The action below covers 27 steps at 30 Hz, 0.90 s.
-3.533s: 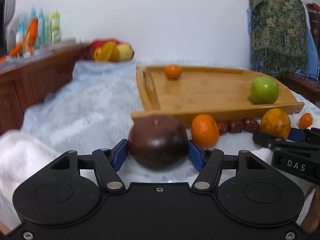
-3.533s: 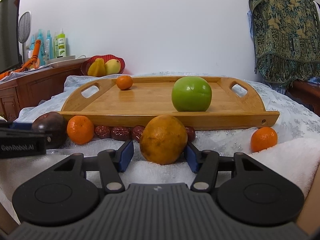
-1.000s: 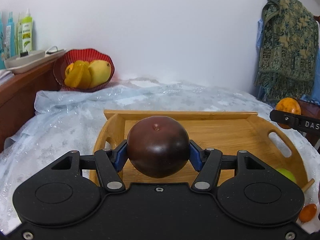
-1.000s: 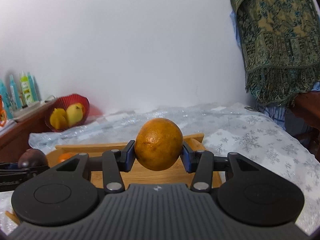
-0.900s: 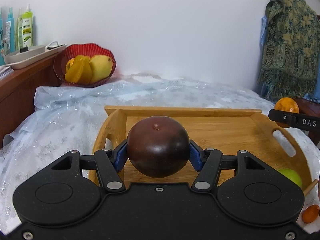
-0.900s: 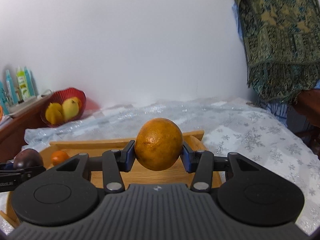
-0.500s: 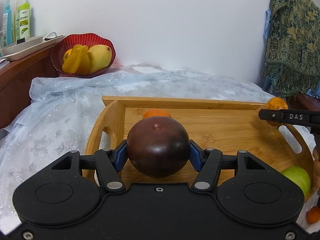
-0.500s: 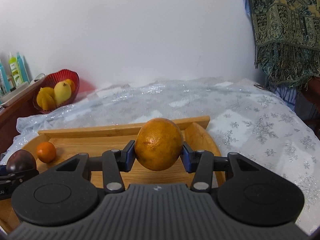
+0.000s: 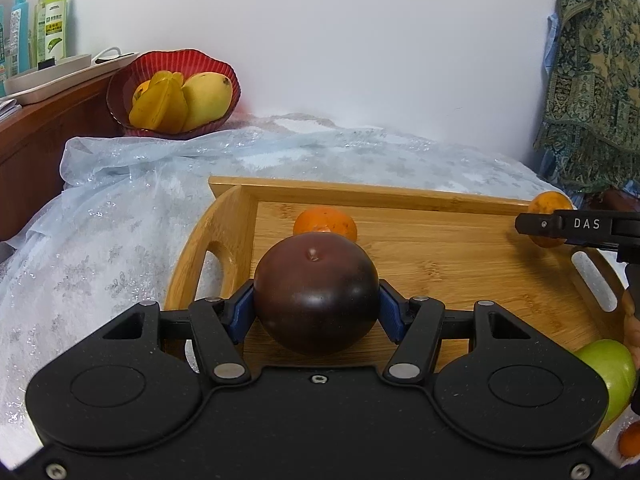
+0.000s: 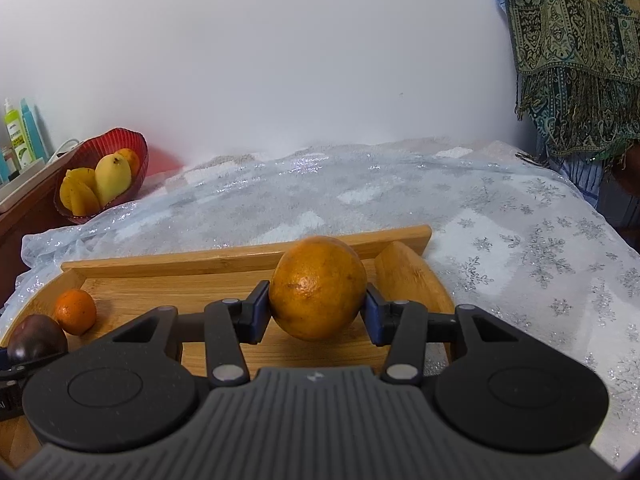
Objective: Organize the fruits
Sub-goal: 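Lift and carry the purple fruit with the left gripper while the right carries the yellow citrus over the tray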
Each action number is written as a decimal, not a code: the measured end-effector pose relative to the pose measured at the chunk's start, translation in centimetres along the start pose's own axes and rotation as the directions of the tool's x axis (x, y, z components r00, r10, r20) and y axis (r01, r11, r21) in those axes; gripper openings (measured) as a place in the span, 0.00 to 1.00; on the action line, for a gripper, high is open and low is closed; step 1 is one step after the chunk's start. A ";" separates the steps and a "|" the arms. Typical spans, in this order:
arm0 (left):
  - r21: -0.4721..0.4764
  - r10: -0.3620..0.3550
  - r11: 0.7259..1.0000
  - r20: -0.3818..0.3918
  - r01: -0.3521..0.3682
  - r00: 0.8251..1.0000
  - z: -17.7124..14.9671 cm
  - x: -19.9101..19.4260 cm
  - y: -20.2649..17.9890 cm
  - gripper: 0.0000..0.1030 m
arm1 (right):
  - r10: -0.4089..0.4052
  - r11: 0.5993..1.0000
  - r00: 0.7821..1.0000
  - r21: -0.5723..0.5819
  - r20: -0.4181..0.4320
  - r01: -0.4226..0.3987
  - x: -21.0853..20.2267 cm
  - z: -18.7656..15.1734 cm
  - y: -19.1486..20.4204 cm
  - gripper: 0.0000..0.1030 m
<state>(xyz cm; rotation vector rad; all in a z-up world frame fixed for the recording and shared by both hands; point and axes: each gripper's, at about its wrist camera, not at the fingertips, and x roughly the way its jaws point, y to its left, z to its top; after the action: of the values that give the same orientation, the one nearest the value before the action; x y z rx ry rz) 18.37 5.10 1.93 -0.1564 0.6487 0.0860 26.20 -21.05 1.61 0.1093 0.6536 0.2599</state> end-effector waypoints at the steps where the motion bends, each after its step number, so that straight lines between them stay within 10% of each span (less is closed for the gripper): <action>1: 0.003 0.002 1.000 0.000 -0.002 1.000 0.0 0.0 0.0 0.57 | 0.002 1.000 1.000 0.004 -0.005 -0.002 0.1 0.0 0.0 0.50; 27: 0.007 0.007 1.000 -0.056 -0.007 0.998 0.5 0.3 -0.1 0.59 | 0.002 1.000 0.999 0.022 -0.038 -0.001 0.2 0.0 0.3 0.55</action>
<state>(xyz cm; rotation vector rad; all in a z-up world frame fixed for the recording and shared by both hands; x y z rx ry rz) 18.86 5.12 2.14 -0.1507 0.7056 0.0864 26.26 -20.71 1.57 0.1263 0.6943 0.2570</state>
